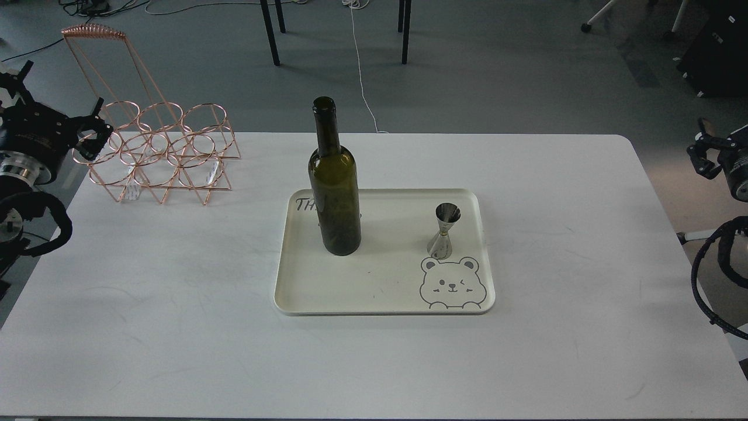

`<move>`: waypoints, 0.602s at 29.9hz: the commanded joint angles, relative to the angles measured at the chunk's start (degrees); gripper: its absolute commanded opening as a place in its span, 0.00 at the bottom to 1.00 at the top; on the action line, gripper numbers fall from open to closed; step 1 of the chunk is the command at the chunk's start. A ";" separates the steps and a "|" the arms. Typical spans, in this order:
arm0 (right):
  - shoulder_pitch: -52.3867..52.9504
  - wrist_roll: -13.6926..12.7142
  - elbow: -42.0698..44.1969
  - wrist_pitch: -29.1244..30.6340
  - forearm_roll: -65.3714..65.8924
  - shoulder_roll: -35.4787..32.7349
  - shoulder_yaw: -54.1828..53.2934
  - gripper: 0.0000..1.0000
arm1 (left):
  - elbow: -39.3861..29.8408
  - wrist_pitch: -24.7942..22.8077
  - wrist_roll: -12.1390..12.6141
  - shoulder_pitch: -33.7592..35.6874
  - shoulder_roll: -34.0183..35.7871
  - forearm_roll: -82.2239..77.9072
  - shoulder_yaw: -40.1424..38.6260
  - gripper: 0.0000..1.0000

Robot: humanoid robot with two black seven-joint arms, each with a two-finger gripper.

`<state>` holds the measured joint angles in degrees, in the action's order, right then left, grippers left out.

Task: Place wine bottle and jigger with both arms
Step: 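Move the right gripper in toward the steel jigger on the tray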

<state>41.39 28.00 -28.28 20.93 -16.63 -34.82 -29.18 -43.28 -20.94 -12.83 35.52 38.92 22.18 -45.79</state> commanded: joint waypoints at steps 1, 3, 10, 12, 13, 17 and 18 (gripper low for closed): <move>-0.43 0.00 -0.20 0.42 0.28 0.02 0.79 0.99 | 0.04 0.02 0.17 0.08 0.01 -0.03 -0.01 0.98; -1.04 0.00 -1.25 1.30 0.72 0.02 1.14 0.99 | 0.04 0.02 0.08 0.17 0.01 -0.03 -0.09 0.99; -1.40 0.00 -3.09 1.48 1.16 -0.95 1.32 0.99 | 0.13 0.11 -0.01 0.61 0.10 -0.12 -0.09 0.99; -1.40 0.00 -5.37 1.48 3.61 -3.05 1.58 0.99 | 0.13 0.20 -0.01 0.61 0.01 -0.12 -0.09 0.99; -1.31 0.00 -6.86 1.48 5.45 -4.45 1.67 0.99 | 0.13 0.11 -0.09 0.61 -0.08 -0.12 -0.18 0.99; -1.14 0.00 -16.26 -0.09 13.88 -11.13 1.85 0.99 | 0.13 -0.06 -0.01 0.61 -0.08 -0.03 -0.18 0.98; -1.14 0.00 -18.46 -0.89 15.99 -12.45 1.85 0.99 | 0.13 -0.06 -0.01 0.61 -0.08 -0.03 -0.18 0.99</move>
<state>40.21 28.01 -40.51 21.77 -6.49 -43.35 -27.46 -43.15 -20.82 -12.85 36.14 38.85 22.06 -45.94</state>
